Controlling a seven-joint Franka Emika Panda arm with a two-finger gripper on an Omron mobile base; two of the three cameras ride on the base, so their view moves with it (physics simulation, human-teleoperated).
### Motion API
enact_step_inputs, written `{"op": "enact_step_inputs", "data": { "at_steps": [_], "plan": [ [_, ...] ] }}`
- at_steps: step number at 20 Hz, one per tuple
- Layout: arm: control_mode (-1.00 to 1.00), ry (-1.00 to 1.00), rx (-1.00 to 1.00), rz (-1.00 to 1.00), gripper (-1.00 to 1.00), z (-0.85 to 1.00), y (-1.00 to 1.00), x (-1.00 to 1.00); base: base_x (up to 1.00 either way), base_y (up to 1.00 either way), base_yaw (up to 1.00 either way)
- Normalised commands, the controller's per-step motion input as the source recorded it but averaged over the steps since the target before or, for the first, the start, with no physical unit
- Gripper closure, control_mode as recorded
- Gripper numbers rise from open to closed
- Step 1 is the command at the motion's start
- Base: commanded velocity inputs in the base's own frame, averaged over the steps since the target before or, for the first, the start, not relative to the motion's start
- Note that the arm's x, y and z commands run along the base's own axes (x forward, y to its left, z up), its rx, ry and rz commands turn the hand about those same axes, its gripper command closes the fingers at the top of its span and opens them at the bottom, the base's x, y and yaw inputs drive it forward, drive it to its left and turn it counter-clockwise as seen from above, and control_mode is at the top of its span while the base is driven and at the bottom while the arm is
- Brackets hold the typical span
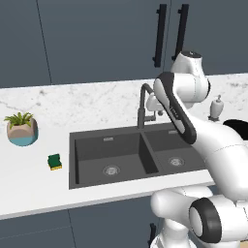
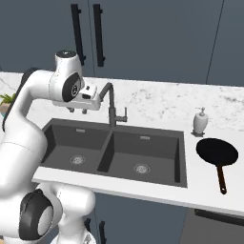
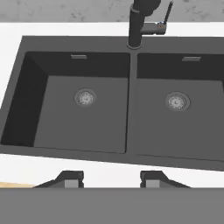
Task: Pick the pan and sponge and place them into the sink. Then turn on the water.
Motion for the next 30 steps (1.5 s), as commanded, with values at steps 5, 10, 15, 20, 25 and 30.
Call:
{"op": "enact_step_inputs", "data": {
  "at_steps": [5,10,15,20,25,30],
  "plan": [
    [-1.00,0.00,0.01,-0.05,-1.00,-0.06,-0.29,-0.22,0.00,0.00,0.00],
    [-1.00,0.00,0.06,-0.08,-1.00,-0.17,-0.63,-0.42,0.00,0.00,0.00],
    [-1.00,0.00,0.02,-0.08,-1.00,-0.24,-0.92,-0.42,0.00,0.00,0.00],
    [-1.00,0.00,0.01,-0.07,-1.00,-0.14,-0.99,-0.34,0.00,0.00,0.00],
    [-1.00,0.05,0.00,-0.06,-1.00,-0.11,-0.93,-0.22,0.00,0.00,0.00],
    [-1.00,0.10,0.00,-0.06,-1.00,-0.16,-0.96,-0.15,0.00,0.00,0.00]
  ]
}}
